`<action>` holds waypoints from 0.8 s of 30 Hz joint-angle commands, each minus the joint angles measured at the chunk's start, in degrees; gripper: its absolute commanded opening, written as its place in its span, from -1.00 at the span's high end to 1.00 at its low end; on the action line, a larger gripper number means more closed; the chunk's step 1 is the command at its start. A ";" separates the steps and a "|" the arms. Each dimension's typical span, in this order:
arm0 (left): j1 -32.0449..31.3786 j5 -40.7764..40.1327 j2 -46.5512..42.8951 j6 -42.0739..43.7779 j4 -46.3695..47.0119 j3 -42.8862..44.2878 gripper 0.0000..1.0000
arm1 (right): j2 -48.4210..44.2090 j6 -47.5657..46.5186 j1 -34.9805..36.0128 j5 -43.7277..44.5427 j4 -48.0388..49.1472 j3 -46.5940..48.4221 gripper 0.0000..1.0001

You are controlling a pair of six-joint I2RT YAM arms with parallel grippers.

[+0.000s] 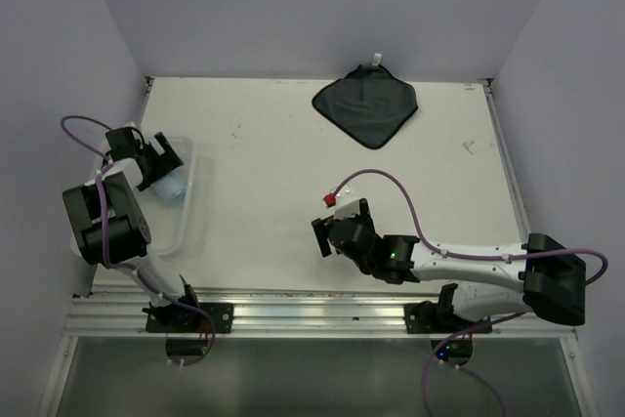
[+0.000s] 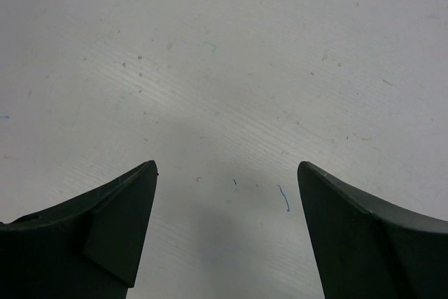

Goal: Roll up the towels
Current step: Place the rolled towel into the container

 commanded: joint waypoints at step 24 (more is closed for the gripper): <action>0.62 -7.92 -7.66 0.88 -10.18 3.87 -0.99 | -2.56 1.20 -0.24 0.41 -6.27 6.20 -0.71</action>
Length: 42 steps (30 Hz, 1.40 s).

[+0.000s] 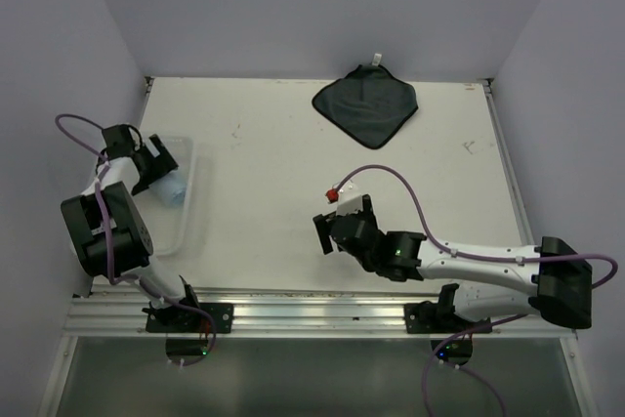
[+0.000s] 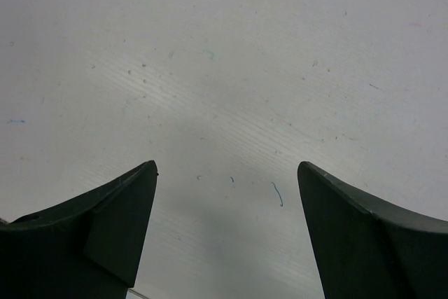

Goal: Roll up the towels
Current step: Place the rolled towel into the container, then move the towel to the center of the board

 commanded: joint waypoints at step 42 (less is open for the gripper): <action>-26.98 5.26 -36.93 -2.28 6.96 -6.17 -0.99 | 41.55 10.96 -53.40 -22.83 -11.40 43.07 0.15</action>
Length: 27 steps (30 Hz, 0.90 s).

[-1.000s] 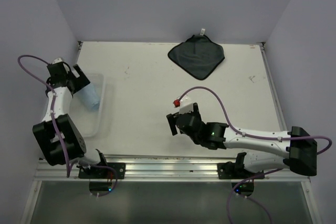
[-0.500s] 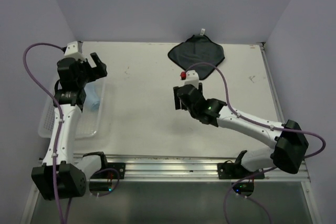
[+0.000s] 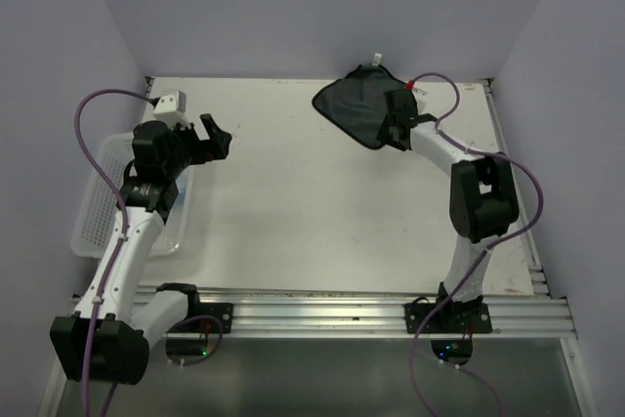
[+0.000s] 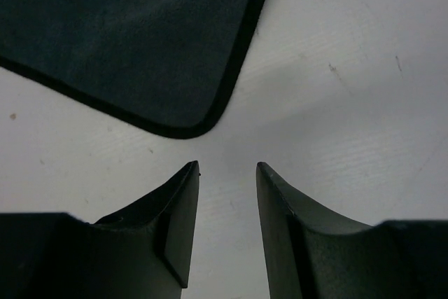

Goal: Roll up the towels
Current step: Move the towel to the center of the board

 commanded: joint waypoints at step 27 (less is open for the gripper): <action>-2.99 0.22 2.07 0.33 0.98 0.97 -0.99 | 17.92 -0.02 -1.47 -6.02 -2.62 11.02 0.50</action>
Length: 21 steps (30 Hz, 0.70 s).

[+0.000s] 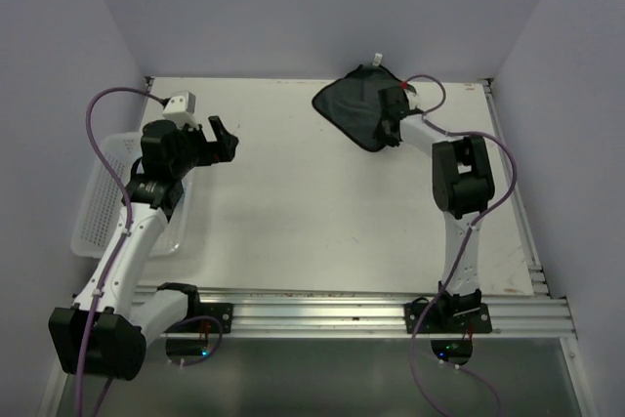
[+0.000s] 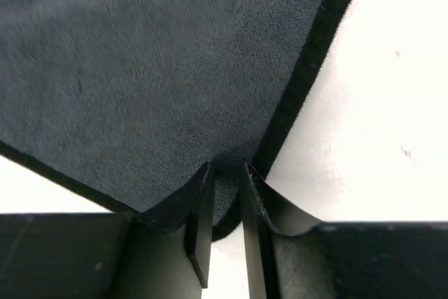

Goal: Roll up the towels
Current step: Move the towel to the center of the board

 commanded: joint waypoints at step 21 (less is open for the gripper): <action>-0.50 3.46 0.22 -0.44 2.56 -0.13 -0.99 | -25.26 7.24 33.00 -3.32 -3.41 -39.55 0.98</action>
